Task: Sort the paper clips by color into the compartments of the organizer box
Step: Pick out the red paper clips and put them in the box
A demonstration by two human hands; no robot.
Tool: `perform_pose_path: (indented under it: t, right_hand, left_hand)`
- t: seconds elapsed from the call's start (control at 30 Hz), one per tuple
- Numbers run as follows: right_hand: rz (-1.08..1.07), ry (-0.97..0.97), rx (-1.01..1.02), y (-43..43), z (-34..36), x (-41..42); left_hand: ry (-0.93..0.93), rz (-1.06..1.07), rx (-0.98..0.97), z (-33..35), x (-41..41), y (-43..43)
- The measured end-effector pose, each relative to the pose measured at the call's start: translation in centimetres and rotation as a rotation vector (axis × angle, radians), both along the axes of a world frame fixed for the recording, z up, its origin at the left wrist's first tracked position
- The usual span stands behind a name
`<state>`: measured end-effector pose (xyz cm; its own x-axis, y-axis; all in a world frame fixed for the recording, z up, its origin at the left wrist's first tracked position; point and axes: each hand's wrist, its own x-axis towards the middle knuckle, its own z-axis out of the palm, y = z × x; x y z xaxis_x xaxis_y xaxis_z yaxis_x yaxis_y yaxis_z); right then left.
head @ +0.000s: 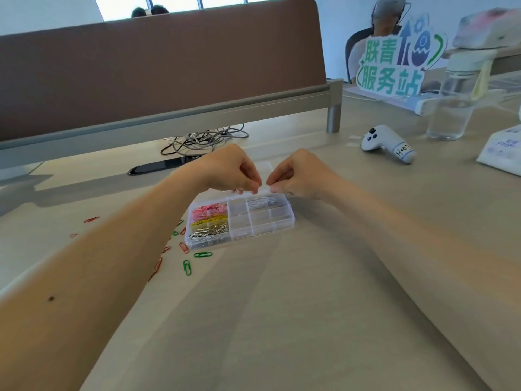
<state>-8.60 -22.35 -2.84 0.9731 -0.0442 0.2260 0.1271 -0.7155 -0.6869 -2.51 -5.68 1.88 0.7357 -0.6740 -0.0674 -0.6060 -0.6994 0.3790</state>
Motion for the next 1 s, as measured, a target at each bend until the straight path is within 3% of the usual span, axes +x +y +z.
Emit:
perform_pose_path:
  t: [0.17,0.33,0.53,0.8,1.0]
  right_hand:
    - [-0.025,-0.033,0.039,0.1,0.1,-0.3]
    - [-0.021,-0.086,0.053,1.6,1.1,-0.5]
    - [0.159,-0.060,-0.007,8.2,2.5,-0.1]
    - [0.429,0.051,-0.230,19.3,2.8,2.5]
    - [0.489,0.082,-0.399,24.1,1.5,4.3]
  left_hand:
    - [0.103,-0.032,-0.091,-0.1,-0.4,0.5]
    - [0.011,0.002,-0.223,0.6,-1.1,3.0]
    - [-0.075,0.136,-0.194,1.2,-1.8,11.0]
    - [-0.101,0.393,-0.062,-0.8,-2.5,22.6]
    - [-0.087,0.411,-0.091,-3.1,-2.9,25.7]
